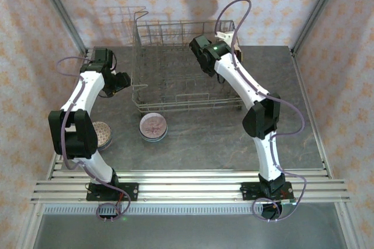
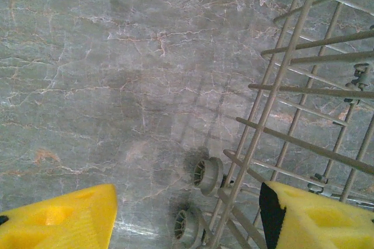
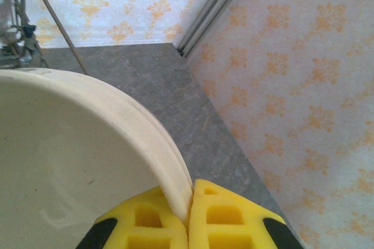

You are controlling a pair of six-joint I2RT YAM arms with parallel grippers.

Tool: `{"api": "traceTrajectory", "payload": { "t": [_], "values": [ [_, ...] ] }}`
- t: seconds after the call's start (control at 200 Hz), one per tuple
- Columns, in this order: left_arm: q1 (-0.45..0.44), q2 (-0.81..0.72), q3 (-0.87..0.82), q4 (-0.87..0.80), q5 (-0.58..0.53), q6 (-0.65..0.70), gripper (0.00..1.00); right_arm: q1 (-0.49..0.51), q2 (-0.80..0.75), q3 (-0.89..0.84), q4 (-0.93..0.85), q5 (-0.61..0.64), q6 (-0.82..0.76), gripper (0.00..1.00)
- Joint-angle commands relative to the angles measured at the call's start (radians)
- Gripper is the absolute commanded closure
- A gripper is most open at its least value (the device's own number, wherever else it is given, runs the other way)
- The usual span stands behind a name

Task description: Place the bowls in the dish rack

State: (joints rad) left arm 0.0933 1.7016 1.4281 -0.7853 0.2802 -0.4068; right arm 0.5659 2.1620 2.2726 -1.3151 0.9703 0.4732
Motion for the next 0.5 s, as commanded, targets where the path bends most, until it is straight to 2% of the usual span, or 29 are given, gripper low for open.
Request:
{"api": "traceTrajectory", "payload": {
  "t": [0.0,0.22,0.495],
  "values": [
    [-0.052,0.023,-0.015,-0.040,0.045,0.050,0.33,0.000,0.019,0.041,-0.107,0.131,0.066,1.00],
    [-0.115,-0.004,-0.065,-0.032,0.087,0.041,0.35,-0.001,0.019,0.006,-0.210,0.222,0.115,1.00],
    [-0.173,-0.078,-0.151,0.026,0.128,-0.019,0.36,-0.001,0.030,-0.020,-0.303,0.274,0.166,1.00]
  ]
}}
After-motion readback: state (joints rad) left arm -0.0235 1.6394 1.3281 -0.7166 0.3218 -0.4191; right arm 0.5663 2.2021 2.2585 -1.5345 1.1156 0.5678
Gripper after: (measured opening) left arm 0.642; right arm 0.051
